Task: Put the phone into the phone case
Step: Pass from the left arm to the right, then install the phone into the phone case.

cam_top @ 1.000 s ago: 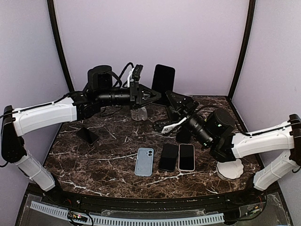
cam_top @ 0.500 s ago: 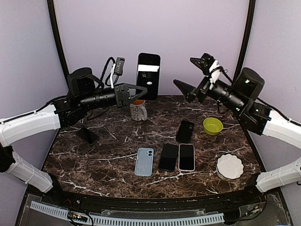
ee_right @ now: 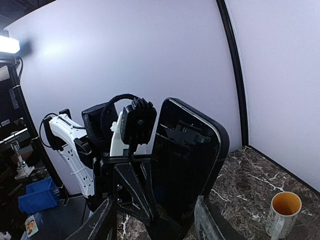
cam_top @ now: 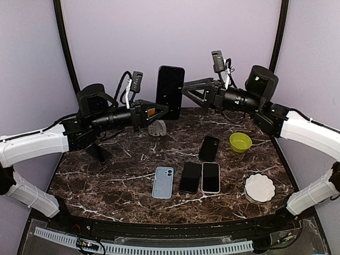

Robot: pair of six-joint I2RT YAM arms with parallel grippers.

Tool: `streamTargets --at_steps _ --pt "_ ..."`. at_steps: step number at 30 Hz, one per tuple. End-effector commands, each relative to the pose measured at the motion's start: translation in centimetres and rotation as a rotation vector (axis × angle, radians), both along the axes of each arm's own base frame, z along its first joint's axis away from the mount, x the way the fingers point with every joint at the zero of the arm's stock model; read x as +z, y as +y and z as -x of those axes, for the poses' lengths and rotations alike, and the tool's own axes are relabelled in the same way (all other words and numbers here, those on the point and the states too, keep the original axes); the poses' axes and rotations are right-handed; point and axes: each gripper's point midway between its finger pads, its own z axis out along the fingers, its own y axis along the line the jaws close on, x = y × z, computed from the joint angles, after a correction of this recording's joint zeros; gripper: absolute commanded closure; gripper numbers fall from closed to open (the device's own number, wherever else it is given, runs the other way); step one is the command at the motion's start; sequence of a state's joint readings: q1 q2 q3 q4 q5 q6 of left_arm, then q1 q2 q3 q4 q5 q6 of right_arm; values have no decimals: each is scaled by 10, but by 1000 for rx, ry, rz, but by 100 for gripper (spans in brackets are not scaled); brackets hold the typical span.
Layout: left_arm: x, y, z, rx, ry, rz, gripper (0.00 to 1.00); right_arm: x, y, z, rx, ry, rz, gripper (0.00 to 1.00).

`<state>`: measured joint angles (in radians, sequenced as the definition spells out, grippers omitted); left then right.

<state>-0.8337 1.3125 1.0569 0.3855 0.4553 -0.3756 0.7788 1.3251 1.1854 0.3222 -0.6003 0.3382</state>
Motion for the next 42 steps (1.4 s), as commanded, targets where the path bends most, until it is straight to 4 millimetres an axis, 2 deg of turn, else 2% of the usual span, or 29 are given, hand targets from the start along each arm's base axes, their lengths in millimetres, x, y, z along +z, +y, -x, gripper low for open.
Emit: streamTargets --at_steps 1,6,10,11,12,15,16,21,23,24,25,26,28,29,30,31,32,33,34,35,36,37,42 --pt "44 8 22 -44 -150 107 100 28 -6 0 2 56 -80 49" --pt "45 6 29 -79 -161 124 100 11 2 -14 -32 109 -28 47" --pt "46 6 33 -98 -167 133 100 6 3 -17 -38 115 -20 46" --pt "46 6 33 -102 -166 132 100 7 3 -16 -33 117 -22 49" --pt "45 6 34 -104 -164 131 100 9 4 -14 -21 114 -27 58" --pt "42 4 34 -113 -154 125 100 16 4 -9 6 109 -48 93" --pt "41 4 35 -116 -151 124 100 18 4 -8 15 106 -55 100" --pt "31 3 33 -118 -110 94 100 21 2 -1 41 109 -60 100" --pt "22 5 29 -83 -84 62 86 16 1 -3 21 127 -49 100" --pt "19 7 28 -70 -77 50 70 13 0 -4 8 137 -41 100" --pt "9 9 22 -35 -52 12 60 8 -1 -7 -10 156 -29 100" --pt "5 11 20 -15 -41 -4 39 2 -1 -11 -31 180 -14 100" --pt "-25 20 2 92 30 -116 21 -15 -2 -23 -90 245 20 100" --pt "-30 24 -4 124 46 -145 18 -25 -2 -28 -115 275 39 100" --pt "-52 31 -11 171 93 -228 14 -36 -2 -32 -137 312 54 100" --pt "-58 37 -18 204 115 -264 13 -48 -3 -37 -165 354 70 100" --pt "-81 46 -24 247 164 -355 12 -61 -3 -41 -189 400 84 100" --pt "-85 52 -30 279 178 -387 12 -73 -4 -45 -209 435 97 100" --pt "-106 60 -34 315 215 -471 12 -86 -5 -48 -229 474 108 100" --pt "-111 65 -38 335 227 -496 11 -98 -5 -51 -247 515 115 100" --pt "-127 70 -40 354 261 -551 11 -111 -5 -54 -265 561 123 100" --pt "-133 73 -43 366 279 -570 10 -124 -4 -56 -281 605 133 100" --pt "-185 86 -52 402 434 -677 9 -184 18 -49 -309 745 211 100"
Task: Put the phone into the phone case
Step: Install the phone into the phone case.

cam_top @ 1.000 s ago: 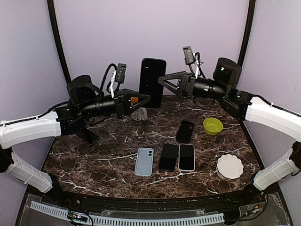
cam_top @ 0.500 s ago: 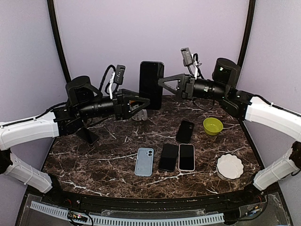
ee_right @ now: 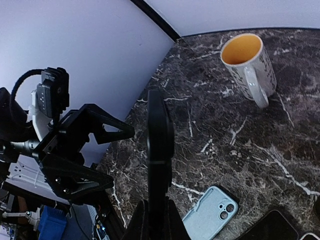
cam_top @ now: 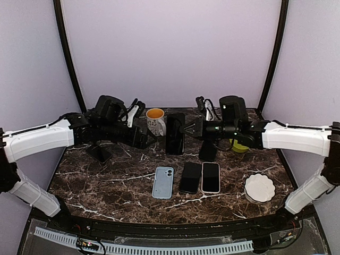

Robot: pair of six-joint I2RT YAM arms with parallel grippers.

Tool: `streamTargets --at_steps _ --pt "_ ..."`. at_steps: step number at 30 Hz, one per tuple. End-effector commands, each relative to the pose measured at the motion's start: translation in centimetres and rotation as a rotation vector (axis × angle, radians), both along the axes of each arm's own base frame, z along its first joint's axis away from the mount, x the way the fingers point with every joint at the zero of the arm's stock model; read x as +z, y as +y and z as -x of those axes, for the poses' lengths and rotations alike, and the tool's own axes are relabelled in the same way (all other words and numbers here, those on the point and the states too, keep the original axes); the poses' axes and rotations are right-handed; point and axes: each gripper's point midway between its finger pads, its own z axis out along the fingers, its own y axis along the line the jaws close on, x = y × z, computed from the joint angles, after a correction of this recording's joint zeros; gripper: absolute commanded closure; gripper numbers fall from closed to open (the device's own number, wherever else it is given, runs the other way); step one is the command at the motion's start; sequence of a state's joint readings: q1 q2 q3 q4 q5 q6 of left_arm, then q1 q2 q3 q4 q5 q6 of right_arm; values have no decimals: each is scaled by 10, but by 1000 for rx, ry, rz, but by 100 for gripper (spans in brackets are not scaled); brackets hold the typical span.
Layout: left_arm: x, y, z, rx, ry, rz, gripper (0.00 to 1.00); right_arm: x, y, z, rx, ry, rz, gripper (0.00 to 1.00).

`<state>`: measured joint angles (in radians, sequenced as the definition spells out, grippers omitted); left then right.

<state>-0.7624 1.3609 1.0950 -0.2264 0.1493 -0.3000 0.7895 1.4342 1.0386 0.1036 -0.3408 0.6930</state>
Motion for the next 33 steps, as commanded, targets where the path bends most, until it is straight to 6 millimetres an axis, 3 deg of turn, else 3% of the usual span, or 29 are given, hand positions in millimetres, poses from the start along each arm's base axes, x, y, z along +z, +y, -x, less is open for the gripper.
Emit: streamTargets --at_steps 1,4,6,8,12,18,33 --pt "-55 23 0 77 171 -146 9 -27 24 5 -41 105 -35 100" --pt "-86 28 10 116 307 -154 13 -56 36 13 -32 229 -73 100" --pt "-119 33 27 121 418 -172 22 -78 42 18 -41 284 -49 100" --pt "-142 39 40 128 490 -196 38 -100 53 27 -26 327 -12 100" --pt "-169 47 60 114 545 -252 49 -125 62 34 -21 392 8 100" --pt "-192 42 87 44 581 -293 57 -153 63 38 -27 460 38 100" --pt "-219 24 110 -41 671 -307 66 -187 60 50 -9 541 89 100"
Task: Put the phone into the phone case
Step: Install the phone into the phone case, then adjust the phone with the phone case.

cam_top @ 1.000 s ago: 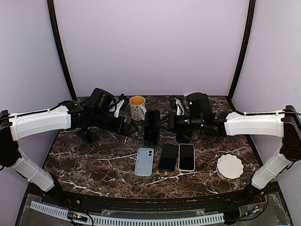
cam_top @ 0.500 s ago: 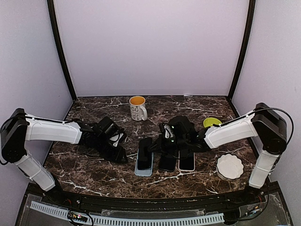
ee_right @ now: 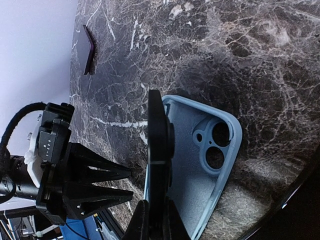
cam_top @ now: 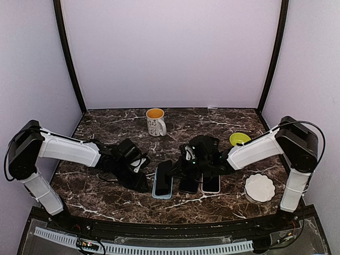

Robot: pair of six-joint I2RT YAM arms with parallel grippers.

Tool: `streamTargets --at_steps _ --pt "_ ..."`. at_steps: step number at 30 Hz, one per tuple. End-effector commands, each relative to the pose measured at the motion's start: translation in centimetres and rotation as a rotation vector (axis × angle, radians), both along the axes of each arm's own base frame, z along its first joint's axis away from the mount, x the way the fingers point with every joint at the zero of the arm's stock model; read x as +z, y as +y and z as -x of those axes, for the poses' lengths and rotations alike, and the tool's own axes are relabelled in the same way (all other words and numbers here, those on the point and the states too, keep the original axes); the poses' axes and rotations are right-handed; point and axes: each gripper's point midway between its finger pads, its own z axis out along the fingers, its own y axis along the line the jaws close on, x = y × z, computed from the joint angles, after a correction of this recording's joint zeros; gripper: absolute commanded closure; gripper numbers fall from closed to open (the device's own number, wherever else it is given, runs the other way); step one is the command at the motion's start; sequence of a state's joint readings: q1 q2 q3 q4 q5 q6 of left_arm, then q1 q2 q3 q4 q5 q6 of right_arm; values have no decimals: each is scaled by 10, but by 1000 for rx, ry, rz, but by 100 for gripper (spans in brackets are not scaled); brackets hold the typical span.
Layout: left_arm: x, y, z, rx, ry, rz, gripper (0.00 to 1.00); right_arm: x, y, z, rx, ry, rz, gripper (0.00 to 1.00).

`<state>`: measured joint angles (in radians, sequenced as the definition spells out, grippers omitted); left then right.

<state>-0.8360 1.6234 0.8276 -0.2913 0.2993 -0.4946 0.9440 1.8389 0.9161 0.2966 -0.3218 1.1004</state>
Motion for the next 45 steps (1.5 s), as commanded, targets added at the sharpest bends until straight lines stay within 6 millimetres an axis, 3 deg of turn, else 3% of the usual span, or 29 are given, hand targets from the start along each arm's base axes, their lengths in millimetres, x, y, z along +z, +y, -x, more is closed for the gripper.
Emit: streamTargets --at_steps 1,5,8,12,18,24,26,31,37,45 --pt "-15 -2 14 -29 71 -6 67 8 10 3 26 -10 -63 100" --pt "-16 -7 18 -47 91 8 71 -1 7 5 31 9 -28 96" --pt "-15 -8 18 -50 91 16 74 -13 1 6 32 18 54 72" --pt "-13 -9 18 -52 92 21 75 -19 -8 5 44 -4 161 58" --pt "-15 -6 17 -58 81 0 78 -12 -13 0 71 -67 292 48" --pt "-19 -3 19 -60 91 -13 80 -11 -33 -1 95 -113 481 37" --pt "-21 -2 20 -60 91 -20 82 -14 -34 7 113 -105 497 40" --pt "-25 -1 22 -62 98 -22 83 -26 -21 27 170 -70 480 62" --pt "-28 -8 27 -68 132 22 84 -38 -12 36 194 -45 466 83" --pt "-30 -21 29 -64 176 85 87 -41 9 49 239 -32 426 99"
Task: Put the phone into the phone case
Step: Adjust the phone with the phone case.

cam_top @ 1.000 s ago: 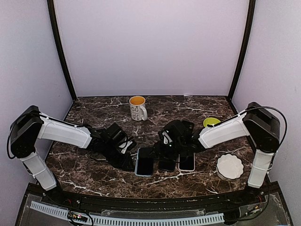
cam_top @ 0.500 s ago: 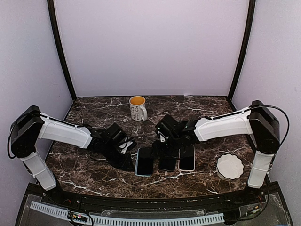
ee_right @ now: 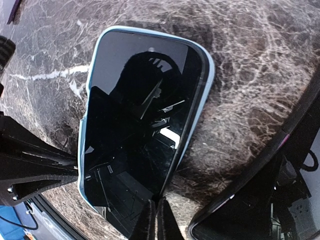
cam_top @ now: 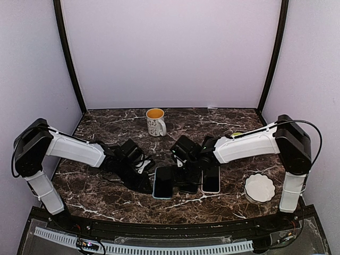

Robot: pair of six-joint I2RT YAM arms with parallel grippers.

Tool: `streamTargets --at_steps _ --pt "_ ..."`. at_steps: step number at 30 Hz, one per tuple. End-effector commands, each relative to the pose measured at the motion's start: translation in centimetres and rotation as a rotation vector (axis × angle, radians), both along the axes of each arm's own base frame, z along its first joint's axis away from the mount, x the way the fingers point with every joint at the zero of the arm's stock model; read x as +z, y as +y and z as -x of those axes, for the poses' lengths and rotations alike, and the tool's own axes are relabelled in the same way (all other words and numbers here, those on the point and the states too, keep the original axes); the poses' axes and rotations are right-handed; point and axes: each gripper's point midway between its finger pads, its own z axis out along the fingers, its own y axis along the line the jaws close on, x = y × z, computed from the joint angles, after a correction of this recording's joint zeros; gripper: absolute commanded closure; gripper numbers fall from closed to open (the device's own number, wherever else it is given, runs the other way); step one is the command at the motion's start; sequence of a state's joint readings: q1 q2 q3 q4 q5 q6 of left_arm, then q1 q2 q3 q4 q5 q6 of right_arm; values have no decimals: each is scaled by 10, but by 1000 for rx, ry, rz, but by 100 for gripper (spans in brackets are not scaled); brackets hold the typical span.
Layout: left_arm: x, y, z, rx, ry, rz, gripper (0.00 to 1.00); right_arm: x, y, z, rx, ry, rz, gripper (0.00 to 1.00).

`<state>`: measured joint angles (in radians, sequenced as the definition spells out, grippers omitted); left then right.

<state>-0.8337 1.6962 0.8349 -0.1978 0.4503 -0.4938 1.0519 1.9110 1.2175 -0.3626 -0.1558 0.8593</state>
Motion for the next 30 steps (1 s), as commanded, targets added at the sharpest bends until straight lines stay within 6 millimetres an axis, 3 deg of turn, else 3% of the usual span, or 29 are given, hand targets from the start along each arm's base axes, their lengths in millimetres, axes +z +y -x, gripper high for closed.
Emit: streamTargets --at_steps 1,10,15,23,26,30 --pt "-25 3 20 -13 92 -25 87 -12 24 16 61 23 -35 100" --pt "-18 -5 18 -24 73 18 88 -25 21 30 78 58 -23 100" --pt "-18 -1 22 -26 80 20 86 -30 35 39 125 96 -49 100" --pt "-34 10 29 -6 124 -37 86 -29 13 39 113 66 54 84" --pt "-33 12 27 -5 110 -49 85 -27 2 38 113 46 109 66" --pt "-30 17 23 -6 75 -77 86 -13 -5 32 121 6 147 61"
